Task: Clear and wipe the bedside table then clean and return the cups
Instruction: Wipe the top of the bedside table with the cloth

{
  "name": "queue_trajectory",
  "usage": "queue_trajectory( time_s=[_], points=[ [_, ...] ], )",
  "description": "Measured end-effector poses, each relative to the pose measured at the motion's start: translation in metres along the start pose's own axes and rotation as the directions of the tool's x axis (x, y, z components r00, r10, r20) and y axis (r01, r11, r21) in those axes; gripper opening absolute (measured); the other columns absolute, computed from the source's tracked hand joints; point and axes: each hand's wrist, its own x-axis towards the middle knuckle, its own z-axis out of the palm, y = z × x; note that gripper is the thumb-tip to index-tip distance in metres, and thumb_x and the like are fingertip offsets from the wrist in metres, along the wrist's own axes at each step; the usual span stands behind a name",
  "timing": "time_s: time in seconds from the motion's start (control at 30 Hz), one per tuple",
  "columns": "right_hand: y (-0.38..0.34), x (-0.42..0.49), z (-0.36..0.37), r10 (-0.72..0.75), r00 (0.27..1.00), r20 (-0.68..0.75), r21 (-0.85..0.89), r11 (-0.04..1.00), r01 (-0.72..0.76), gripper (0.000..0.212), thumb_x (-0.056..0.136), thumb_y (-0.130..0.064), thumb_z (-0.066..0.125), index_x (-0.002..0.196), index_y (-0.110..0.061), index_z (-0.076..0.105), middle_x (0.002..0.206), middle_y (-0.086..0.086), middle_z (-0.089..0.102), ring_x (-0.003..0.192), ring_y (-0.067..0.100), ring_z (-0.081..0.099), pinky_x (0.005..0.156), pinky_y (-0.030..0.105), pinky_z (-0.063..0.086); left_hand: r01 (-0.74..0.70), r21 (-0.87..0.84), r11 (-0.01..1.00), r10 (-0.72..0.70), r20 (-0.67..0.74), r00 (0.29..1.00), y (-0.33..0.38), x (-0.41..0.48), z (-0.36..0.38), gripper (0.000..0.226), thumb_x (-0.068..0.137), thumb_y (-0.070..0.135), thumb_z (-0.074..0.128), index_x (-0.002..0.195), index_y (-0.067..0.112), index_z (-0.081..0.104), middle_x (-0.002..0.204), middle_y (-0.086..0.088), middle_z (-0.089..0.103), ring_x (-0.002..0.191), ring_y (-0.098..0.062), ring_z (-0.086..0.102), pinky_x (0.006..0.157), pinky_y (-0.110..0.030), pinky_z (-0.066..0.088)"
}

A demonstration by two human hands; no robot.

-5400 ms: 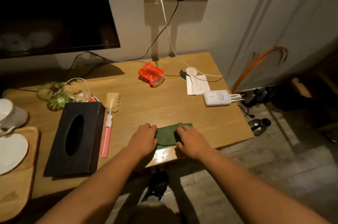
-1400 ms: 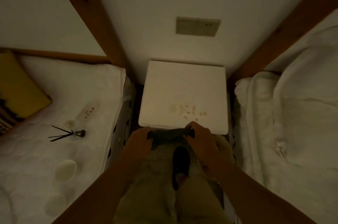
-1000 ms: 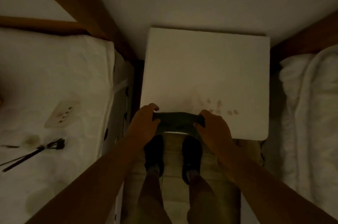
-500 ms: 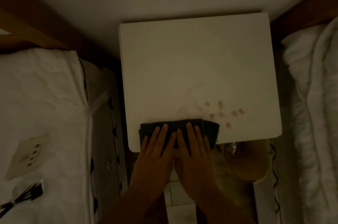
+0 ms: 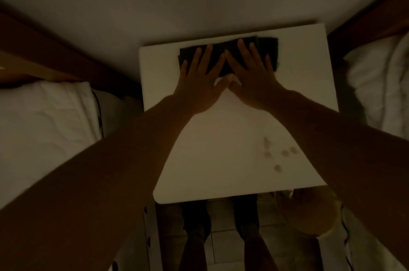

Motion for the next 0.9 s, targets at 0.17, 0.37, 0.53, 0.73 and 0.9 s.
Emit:
queue_trajectory(
  time_s=[0.17, 0.37, 0.53, 0.73, 0.9],
  points=[
    [0.005, -0.041, 0.012, -0.015, 0.999, -0.036, 0.010, 1.000, 0.015, 0.072, 0.094, -0.060, 0.028, 0.155, -0.031, 0.003, 0.164, 0.006, -0.009, 0.150, 0.030, -0.009, 0.116, 0.059, 0.000, -0.034, 0.024, 0.999, 0.034, -0.029, 0.999, 0.025, -0.032, 0.020, 0.069, 0.093, 0.062, 0.008, 0.154, 0.031, 0.001, 0.163, -0.005, -0.010, 0.149, -0.027, -0.011, 0.118, -0.054, 0.000],
    [0.001, -0.225, 0.076, 0.060, 0.997, 0.038, 0.060, 0.996, -0.062, 0.083, 0.088, -0.060, 0.041, 0.155, -0.030, 0.002, 0.165, 0.006, -0.009, 0.151, 0.030, -0.008, 0.118, 0.058, 0.007, -0.035, -0.043, 0.998, 0.039, 0.086, 0.995, 0.105, -0.182, 0.100, 0.070, 0.095, 0.064, 0.016, 0.153, 0.033, -0.006, 0.162, -0.002, -0.015, 0.148, -0.023, -0.018, 0.115, -0.049, -0.010],
    [0.001, -0.282, 0.088, 0.122, 0.991, 0.056, 0.138, 0.982, -0.129, 0.077, 0.088, -0.045, 0.042, 0.156, -0.027, 0.009, 0.165, 0.006, -0.001, 0.151, 0.031, 0.001, 0.114, 0.061, 0.022, 0.040, -0.044, 0.998, -0.034, 0.130, 0.991, 0.152, -0.221, 0.124, 0.067, 0.099, 0.060, 0.025, 0.154, 0.030, 0.003, 0.164, -0.003, -0.006, 0.150, -0.025, -0.008, 0.116, -0.049, -0.002],
    [0.033, -0.238, 0.068, 0.082, 0.996, 0.022, 0.195, 0.977, -0.084, 0.085, 0.086, -0.056, 0.047, 0.156, -0.026, 0.009, 0.164, 0.009, -0.005, 0.150, 0.033, -0.005, 0.117, 0.056, 0.009, -0.053, -0.032, 0.998, 0.056, 0.111, 0.992, 0.145, -0.162, 0.106, 0.065, 0.097, 0.059, 0.014, 0.153, 0.034, -0.006, 0.162, 0.001, -0.018, 0.147, -0.021, -0.020, 0.117, -0.047, -0.012],
    [0.096, -0.113, 0.009, 0.029, 1.000, -0.009, 0.136, 0.990, -0.028, 0.089, 0.087, -0.053, 0.056, 0.155, -0.025, 0.006, 0.164, 0.011, -0.010, 0.150, 0.034, -0.010, 0.117, 0.058, 0.004, -0.010, -0.015, 1.000, 0.010, 0.023, 1.000, 0.148, -0.028, 0.065, 0.070, 0.096, 0.055, 0.027, 0.153, 0.029, -0.004, 0.163, -0.006, -0.011, 0.148, -0.027, -0.013, 0.117, -0.051, -0.002]
  ],
)
